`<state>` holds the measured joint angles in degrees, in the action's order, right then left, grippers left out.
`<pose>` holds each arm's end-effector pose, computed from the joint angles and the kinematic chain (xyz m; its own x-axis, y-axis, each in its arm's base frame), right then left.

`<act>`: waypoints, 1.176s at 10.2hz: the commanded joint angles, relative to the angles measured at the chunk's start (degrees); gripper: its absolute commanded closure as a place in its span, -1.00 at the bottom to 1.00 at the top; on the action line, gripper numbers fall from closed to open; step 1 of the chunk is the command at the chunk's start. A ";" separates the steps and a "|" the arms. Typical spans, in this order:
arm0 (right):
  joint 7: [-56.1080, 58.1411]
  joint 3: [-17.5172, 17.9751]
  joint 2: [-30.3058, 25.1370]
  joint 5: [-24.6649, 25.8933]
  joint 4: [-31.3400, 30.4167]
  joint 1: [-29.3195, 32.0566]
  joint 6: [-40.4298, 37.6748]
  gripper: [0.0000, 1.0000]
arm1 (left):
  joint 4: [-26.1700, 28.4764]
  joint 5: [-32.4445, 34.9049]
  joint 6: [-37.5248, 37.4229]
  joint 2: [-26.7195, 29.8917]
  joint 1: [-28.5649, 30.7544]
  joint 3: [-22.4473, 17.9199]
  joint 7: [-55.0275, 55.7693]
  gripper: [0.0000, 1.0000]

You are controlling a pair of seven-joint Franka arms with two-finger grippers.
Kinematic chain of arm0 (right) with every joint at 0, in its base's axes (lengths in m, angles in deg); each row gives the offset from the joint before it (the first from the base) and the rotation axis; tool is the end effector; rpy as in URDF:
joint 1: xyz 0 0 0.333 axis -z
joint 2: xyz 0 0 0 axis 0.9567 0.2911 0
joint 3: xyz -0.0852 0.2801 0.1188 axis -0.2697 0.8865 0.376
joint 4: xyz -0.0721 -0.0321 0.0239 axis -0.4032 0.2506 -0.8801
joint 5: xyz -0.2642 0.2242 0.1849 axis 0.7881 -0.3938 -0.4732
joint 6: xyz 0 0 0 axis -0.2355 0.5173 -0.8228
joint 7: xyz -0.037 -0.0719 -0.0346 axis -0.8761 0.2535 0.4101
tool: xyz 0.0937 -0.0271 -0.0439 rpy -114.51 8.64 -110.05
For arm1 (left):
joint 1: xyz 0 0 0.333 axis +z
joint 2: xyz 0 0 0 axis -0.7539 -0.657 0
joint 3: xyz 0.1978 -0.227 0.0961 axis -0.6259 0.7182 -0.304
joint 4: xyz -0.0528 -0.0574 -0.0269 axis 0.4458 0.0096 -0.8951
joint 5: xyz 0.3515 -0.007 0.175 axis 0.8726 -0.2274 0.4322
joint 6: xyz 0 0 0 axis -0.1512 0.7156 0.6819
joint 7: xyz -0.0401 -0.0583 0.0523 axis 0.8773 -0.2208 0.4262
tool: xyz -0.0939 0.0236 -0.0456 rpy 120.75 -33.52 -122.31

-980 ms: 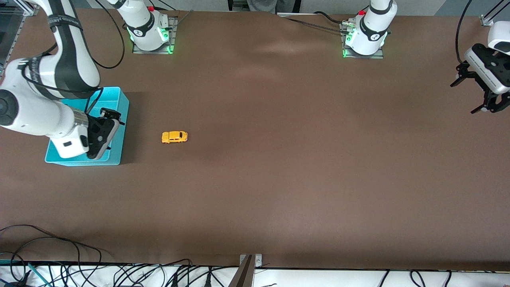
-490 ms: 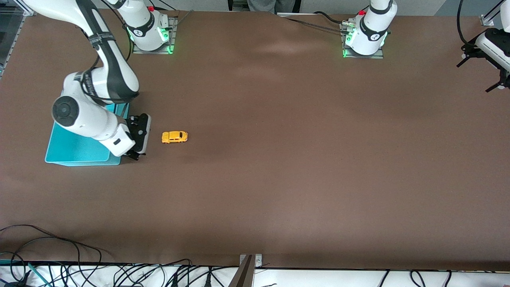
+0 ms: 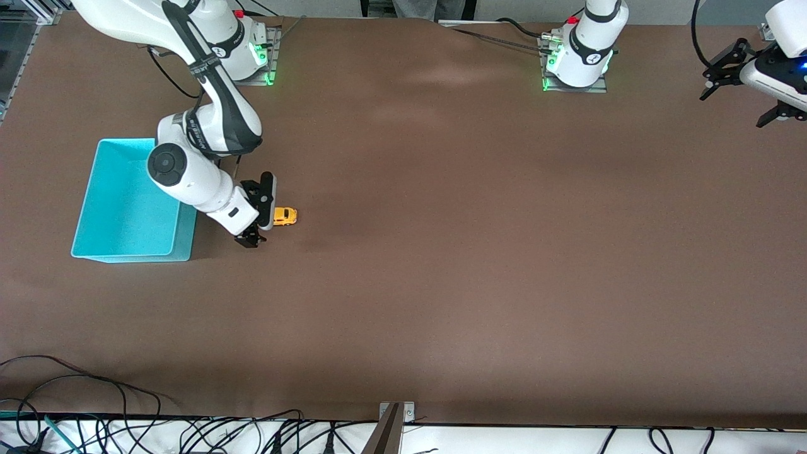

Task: Wind up and store yellow beetle car
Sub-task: 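Close the right gripper on the yellow car and lift it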

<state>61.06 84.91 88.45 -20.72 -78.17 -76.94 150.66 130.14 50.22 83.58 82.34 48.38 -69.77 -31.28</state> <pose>0.5566 0.1685 0.2509 -0.0258 0.9945 0.1016 0.9992 0.0286 -0.0266 0.4878 -0.0019 0.6472 0.8778 -0.4742 -0.0684 -0.4759 -0.8794 -0.0111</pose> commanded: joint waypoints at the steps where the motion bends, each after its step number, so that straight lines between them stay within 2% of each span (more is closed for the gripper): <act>1: 0.21 -0.04 0.47 1.32 -3.96 0.00 5.64 -1.00 | -3.94 0.63 -2.68 -2.30 -0.25 0.85 10.46 -1.00; 3: 0.29 -0.04 0.91 1.32 -7.83 0.00 12.67 -1.00 | -8.77 -0.33 -4.79 -5.81 0.45 2.87 20.66 -1.00; 5: 0.47 -0.04 2.83 1.41 -8.55 -0.18 16.54 -1.00 | -8.96 -3.57 -4.79 -6.70 0.54 2.79 28.32 -1.00; 7: 0.65 -0.04 3.19 1.41 -9.60 -0.53 18.85 -1.00 | -12.54 -6.40 -4.79 -9.41 0.02 2.00 35.45 -1.00; 8: 0.65 -0.04 3.28 1.41 -9.69 -0.88 18.94 -0.90 | -13.70 -6.40 -4.79 -10.04 -0.25 1.30 35.39 -1.00; 10: 0.65 -0.04 3.28 1.41 -9.87 -0.97 19.64 0.41 | -13.71 -5.88 -4.79 -10.13 -2.52 -0.37 35.39 -1.00; 11: 0.65 -0.04 3.28 1.41 -9.87 -0.97 20.07 0.84 | -13.62 -5.87 -4.79 -10.13 -3.14 -1.34 35.39 -1.00; 12: 0.65 -0.04 3.20 1.41 -9.96 -0.97 20.08 1.00 | -13.62 -5.96 -4.88 -10.13 -3.15 -1.35 35.48 -1.00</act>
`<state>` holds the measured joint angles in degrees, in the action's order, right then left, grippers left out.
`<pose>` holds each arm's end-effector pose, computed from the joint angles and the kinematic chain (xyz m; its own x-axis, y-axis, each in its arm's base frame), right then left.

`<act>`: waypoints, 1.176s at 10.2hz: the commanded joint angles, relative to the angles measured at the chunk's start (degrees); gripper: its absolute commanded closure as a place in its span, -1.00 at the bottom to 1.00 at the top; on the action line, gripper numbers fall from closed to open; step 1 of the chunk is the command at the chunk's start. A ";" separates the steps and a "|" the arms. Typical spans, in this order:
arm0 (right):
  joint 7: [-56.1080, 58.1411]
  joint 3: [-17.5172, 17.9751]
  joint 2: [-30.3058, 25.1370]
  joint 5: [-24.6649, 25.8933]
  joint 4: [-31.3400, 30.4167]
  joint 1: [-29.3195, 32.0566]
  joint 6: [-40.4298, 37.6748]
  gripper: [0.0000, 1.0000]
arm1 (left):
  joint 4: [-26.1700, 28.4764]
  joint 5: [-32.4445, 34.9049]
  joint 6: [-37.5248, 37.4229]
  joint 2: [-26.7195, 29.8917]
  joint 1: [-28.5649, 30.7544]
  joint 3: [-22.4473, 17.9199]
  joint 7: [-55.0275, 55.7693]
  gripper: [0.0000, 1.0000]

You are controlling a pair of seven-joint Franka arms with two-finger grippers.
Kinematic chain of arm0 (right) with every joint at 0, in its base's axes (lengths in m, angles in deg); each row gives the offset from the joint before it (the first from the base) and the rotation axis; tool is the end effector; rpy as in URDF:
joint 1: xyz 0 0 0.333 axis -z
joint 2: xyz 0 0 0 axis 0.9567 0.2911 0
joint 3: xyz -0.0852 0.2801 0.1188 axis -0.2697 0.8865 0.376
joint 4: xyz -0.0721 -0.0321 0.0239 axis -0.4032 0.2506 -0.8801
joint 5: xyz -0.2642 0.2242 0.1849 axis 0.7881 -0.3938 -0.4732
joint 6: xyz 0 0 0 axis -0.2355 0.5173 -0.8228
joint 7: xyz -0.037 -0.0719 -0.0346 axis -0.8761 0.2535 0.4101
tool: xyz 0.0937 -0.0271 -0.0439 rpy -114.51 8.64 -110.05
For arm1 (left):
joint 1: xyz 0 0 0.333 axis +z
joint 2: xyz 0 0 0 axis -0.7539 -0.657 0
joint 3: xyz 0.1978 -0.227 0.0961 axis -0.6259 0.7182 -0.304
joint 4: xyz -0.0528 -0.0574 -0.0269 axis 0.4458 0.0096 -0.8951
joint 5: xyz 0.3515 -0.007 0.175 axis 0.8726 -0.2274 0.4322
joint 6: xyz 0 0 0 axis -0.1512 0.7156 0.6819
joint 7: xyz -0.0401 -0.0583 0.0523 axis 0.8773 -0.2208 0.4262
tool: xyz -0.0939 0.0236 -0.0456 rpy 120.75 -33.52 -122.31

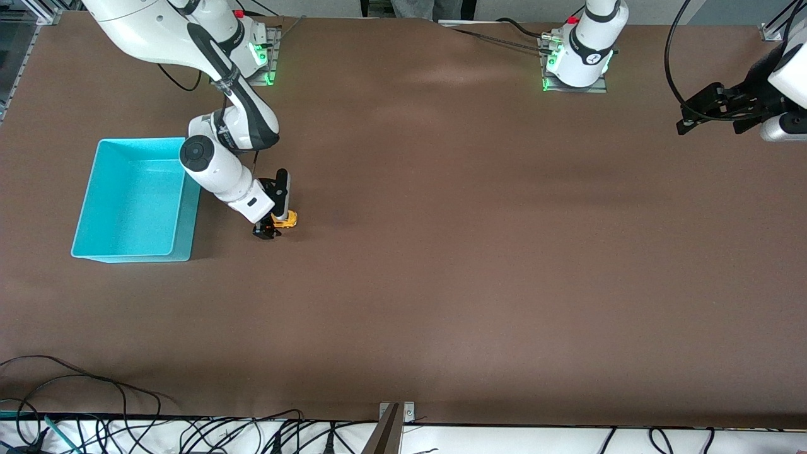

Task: Wind up and store yellow beetle car
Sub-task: 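Close the right gripper on the yellow car and lift it, then carry the car with the right gripper into the teal box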

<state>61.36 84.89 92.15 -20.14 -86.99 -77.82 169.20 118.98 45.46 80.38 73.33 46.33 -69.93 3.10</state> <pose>0.5224 0.1699 0.1881 -0.0452 0.9910 0.1263 0.9964 0.0357 0.0768 0.5316 -0.0296 0.6517 0.9951 0.0617 -0.0779 0.0644 -0.9974 0.0330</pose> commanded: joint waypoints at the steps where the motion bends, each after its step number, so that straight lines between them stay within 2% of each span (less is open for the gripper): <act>1: -0.18 -0.02 -0.59 0.75 -1.48 -0.09 1.63 1.00 | -2.54 -1.63 -1.85 -1.12 -0.75 -1.10 1.10 -1.00; 3: -0.80 -0.02 -3.38 0.75 -1.57 -0.09 1.11 1.00 | -2.46 -1.64 -1.85 -1.21 -0.57 -1.10 1.01 -1.00; 6: -1.42 -0.72 -14.00 0.66 -1.31 -0.01 -8.43 1.00 | -2.46 -1.64 -1.85 -1.21 -0.65 -1.02 1.10 -1.00; 9: -4.32 -8.96 -20.61 0.66 0.10 -0.01 -21.62 1.00 | -2.46 -1.64 -1.94 -1.12 -0.66 -0.93 1.10 -1.00; 12: -0.99 -18.62 -23.17 1.10 0.10 0.08 -27.35 1.00 | -2.46 -1.64 -1.94 -1.12 -0.74 -0.93 1.10 -1.00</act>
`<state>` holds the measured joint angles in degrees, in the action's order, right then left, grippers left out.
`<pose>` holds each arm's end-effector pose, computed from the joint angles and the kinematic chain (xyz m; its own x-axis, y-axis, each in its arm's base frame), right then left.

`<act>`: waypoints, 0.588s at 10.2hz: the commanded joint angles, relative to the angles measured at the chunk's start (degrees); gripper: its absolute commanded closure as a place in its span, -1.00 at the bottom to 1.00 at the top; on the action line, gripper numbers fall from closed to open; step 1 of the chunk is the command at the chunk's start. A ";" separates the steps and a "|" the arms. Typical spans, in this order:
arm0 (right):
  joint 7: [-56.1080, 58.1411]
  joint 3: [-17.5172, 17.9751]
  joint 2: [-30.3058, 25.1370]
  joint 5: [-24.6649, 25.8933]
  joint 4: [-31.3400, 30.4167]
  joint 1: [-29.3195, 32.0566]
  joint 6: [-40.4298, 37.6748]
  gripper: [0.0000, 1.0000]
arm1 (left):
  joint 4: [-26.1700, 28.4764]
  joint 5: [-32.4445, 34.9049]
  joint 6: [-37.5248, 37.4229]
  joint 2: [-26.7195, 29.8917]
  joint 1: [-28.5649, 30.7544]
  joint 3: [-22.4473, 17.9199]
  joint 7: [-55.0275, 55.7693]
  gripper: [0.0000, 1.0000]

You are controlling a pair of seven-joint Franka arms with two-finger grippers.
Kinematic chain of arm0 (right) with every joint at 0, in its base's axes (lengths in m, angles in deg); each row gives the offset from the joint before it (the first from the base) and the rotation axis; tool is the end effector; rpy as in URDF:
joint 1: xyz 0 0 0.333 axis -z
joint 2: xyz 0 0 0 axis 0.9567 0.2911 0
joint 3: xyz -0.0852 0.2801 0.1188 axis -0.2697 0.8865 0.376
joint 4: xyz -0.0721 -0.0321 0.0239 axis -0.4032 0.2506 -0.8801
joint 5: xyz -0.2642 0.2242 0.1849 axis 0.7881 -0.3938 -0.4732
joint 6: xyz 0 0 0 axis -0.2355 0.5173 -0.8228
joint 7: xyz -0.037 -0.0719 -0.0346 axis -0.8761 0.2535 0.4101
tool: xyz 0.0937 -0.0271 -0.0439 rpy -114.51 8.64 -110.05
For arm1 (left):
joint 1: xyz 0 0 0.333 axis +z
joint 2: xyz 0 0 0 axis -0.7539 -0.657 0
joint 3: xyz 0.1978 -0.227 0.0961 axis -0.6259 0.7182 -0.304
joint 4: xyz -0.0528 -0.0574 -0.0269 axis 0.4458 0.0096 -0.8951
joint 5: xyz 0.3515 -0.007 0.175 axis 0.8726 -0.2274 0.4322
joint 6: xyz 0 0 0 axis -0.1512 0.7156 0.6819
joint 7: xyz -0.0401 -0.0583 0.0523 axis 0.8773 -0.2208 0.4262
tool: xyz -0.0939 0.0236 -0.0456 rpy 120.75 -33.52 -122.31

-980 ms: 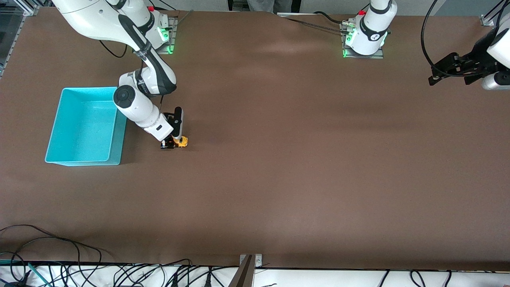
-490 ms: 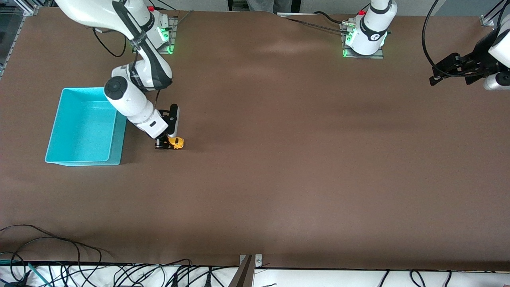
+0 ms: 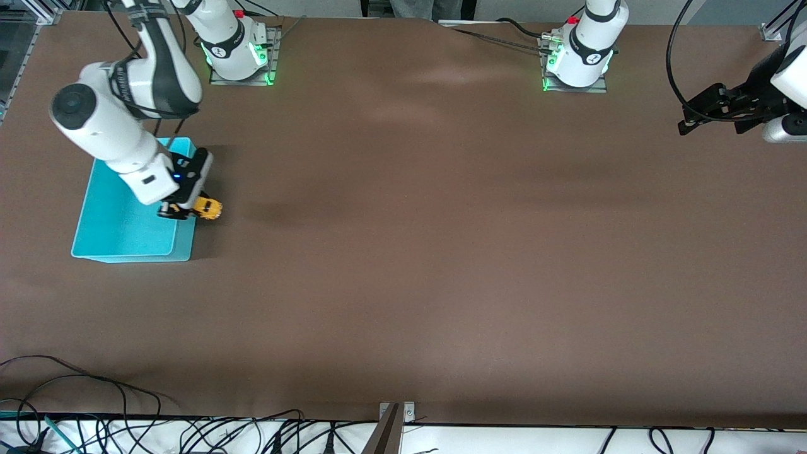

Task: Wind up and store yellow beetle car
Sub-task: 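Carry the car with the right gripper into the teal box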

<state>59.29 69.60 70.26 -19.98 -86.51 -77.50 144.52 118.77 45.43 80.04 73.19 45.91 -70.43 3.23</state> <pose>0.5321 0.0214 0.3528 0.2314 0.9723 0.0322 0.9713 -0.2327 0.0490 0.5317 -0.0289 0.6516 0.9945 0.0650 -0.0827 0.0679 -0.9971 0.0329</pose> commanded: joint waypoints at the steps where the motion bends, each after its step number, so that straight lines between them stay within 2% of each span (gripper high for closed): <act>1: 3.19 -7.63 -1.11 1.02 -0.64 -0.24 -3.04 1.00 | -2.25 -1.61 -1.60 -1.06 -0.32 -0.42 0.97 -1.00; 3: 7.23 -14.24 0.99 1.02 -0.82 0.20 -2.34 1.00 | -2.25 -1.61 -1.60 -1.06 -0.14 -0.42 0.97 -1.00; 6: 10.57 -18.13 6.78 0.67 -2.39 0.38 4.92 1.00 | -2.33 -1.61 -1.60 -1.06 -0.06 -0.42 0.97 -1.00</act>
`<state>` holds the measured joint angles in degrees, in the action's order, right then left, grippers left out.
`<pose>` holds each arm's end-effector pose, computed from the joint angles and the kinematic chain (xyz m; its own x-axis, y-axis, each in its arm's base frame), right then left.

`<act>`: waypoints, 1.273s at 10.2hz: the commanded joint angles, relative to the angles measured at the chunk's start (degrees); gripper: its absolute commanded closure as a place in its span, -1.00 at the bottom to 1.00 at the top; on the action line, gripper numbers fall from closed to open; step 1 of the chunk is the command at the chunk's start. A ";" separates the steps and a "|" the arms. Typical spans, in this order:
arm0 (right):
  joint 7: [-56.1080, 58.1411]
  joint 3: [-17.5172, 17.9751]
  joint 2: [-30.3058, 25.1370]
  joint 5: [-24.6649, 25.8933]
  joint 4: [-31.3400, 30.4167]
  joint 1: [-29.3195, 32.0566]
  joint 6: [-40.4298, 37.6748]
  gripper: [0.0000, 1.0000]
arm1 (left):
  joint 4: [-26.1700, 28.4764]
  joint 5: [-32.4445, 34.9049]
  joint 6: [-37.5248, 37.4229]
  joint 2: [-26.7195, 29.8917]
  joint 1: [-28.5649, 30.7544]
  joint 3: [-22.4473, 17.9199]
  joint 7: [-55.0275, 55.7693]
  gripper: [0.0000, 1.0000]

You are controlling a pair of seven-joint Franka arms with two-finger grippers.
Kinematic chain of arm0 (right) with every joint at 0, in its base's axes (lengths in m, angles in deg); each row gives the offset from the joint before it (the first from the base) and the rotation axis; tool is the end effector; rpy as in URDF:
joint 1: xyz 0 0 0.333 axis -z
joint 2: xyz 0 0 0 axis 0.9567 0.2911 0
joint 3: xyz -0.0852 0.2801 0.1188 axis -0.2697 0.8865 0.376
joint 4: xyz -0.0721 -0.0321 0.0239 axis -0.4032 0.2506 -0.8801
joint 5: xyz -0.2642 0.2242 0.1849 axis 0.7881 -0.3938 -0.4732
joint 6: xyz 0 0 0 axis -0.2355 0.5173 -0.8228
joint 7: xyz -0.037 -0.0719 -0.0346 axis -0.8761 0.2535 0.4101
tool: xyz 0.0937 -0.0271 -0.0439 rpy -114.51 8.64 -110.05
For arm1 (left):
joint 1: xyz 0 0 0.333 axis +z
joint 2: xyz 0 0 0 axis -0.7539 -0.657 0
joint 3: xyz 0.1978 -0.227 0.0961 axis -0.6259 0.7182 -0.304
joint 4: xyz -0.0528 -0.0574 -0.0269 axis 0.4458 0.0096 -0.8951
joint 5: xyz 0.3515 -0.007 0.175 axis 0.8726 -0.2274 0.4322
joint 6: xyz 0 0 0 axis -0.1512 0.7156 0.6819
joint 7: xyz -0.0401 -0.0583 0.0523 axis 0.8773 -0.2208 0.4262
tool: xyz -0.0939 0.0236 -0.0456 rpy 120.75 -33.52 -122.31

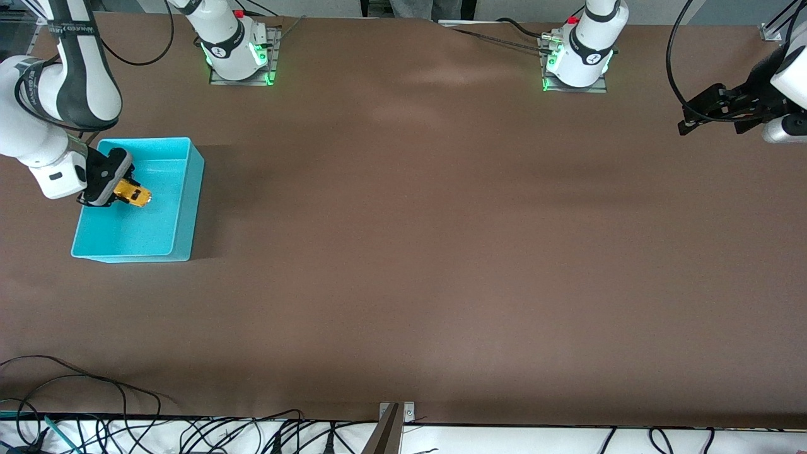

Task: Wind up and store yellow beetle car
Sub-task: 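Carry the car with the right gripper into the teal box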

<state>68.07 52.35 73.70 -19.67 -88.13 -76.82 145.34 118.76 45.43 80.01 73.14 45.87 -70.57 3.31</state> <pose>0.5059 -0.1415 0.3133 0.3799 0.9248 -0.0197 0.9249 -0.3801 -0.0102 0.5320 -0.0280 0.6512 0.9941 0.0681 -0.0840 0.0710 -0.9969 0.0327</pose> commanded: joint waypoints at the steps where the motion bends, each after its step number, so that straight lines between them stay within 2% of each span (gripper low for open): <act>1: 2.76 -0.97 5.09 0.18 -1.57 -0.12 6.74 1.00 | -2.24 -1.61 -1.58 -1.02 -0.02 -0.28 0.89 -1.00; 5: 3.47 -0.97 8.53 -0.34 -6.66 1.27 16.50 1.00 | -2.24 -1.61 -1.66 -1.02 -0.10 -0.28 0.89 -1.00; 7: 4.18 -0.97 9.41 -0.61 -6.76 1.63 16.96 1.00 | -2.15 -1.61 -1.75 -1.02 0.07 -0.28 0.89 -1.00; 13: 4.80 0.43 11.70 -6.32 -6.67 2.16 17.49 1.00 | -2.24 -1.70 -1.93 -1.02 -0.19 -0.28 0.89 -1.00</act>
<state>71.06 52.25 85.24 -24.18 -94.21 -75.06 161.74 118.74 45.43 79.59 73.11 45.86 -70.61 3.43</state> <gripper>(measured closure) 0.546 0.000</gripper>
